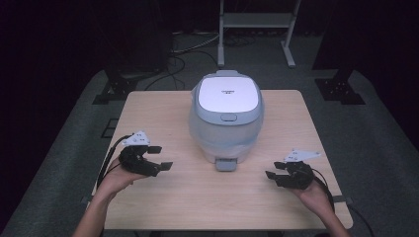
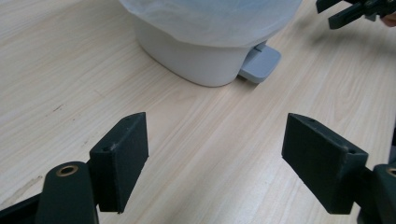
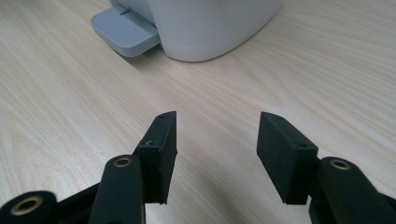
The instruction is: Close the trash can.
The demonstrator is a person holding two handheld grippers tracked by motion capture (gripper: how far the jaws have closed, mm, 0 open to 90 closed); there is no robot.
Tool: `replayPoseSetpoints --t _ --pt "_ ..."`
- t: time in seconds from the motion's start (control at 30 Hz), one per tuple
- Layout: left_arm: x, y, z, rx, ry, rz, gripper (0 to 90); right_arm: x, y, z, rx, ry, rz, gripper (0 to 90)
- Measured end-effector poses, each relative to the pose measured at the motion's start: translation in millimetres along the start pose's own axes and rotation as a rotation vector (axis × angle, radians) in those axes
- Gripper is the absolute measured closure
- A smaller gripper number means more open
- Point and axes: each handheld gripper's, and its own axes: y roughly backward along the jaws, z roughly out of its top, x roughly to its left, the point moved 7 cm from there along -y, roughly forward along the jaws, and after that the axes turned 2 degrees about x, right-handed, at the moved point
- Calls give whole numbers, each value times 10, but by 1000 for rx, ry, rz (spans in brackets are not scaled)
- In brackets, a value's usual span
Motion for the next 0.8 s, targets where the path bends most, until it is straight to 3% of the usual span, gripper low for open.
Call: replayPoseSetpoints --t 0.23,0.33,0.8 --pt "-10 -18 -81 -12 15 21 196 -21 26 -32 -1 -5 -5 452" --pt "-7 -27 -142 -21 28 54 180 -29 41 -58 -1 -11 -6 446" --pt "-85 -115 -305 -29 32 62 155 -20 32 -144 9 -19 -1 417"
